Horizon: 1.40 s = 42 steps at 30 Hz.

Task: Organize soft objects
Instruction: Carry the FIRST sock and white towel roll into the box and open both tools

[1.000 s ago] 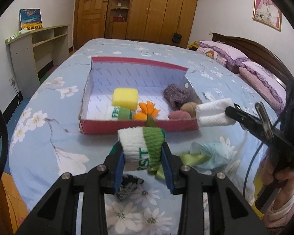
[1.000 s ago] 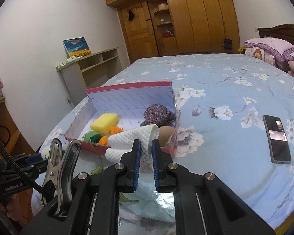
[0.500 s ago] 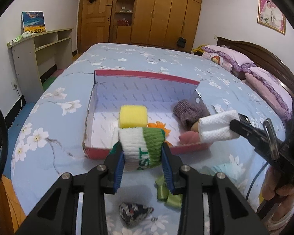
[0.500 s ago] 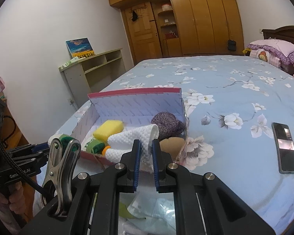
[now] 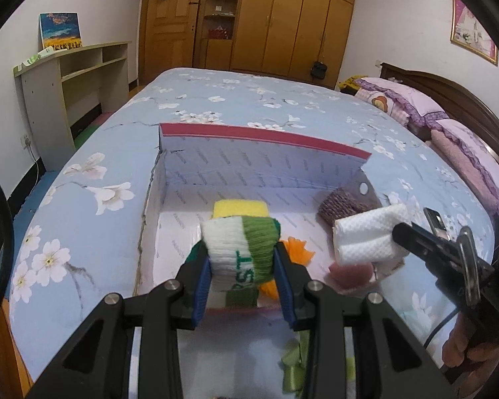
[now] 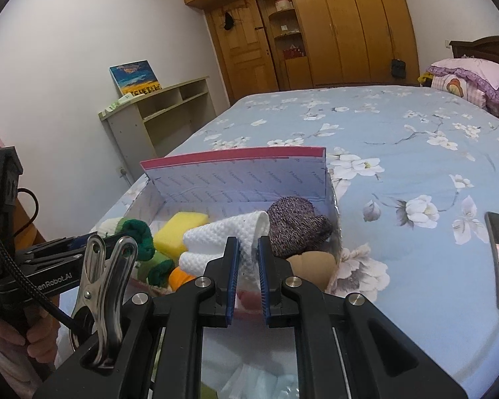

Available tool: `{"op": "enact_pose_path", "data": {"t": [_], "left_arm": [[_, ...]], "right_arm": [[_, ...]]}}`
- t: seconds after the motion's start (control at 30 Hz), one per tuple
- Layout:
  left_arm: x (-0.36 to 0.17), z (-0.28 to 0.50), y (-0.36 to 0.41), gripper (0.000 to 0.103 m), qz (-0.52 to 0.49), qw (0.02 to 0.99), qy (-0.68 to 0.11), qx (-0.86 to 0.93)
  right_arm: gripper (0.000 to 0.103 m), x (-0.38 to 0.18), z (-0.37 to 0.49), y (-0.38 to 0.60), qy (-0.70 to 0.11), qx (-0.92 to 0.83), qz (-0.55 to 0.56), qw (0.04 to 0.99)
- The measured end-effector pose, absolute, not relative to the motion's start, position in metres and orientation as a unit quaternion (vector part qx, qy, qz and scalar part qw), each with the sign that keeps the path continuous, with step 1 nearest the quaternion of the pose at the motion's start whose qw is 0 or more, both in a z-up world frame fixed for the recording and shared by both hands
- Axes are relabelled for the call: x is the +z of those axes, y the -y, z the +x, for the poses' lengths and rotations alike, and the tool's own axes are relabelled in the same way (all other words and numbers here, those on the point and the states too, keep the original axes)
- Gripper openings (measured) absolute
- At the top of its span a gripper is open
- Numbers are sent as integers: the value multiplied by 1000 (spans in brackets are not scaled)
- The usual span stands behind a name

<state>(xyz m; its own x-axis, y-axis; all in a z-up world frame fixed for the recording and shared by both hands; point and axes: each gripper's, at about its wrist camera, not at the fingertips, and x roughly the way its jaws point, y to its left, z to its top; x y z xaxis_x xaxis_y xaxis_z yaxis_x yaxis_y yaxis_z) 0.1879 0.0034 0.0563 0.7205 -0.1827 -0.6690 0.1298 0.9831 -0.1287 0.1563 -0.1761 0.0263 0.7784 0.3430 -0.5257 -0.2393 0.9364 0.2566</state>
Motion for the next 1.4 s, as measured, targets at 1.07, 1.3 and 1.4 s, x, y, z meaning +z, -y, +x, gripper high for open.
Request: {"op": "enact_pose_path", "data": {"t": [1.07, 1.3, 1.4], "left_arm": [[28, 208, 7, 56, -8, 926, -372, -68], [34, 199, 6, 56, -10, 926, -372, -71], [36, 194, 5, 56, -12, 925, -372, -71]], "right_arm": [[32, -15, 191, 161, -327, 165, 87, 926], [39, -12, 185, 163, -322, 156, 95, 929], [39, -10, 184, 166, -321, 149, 100, 930]]}}
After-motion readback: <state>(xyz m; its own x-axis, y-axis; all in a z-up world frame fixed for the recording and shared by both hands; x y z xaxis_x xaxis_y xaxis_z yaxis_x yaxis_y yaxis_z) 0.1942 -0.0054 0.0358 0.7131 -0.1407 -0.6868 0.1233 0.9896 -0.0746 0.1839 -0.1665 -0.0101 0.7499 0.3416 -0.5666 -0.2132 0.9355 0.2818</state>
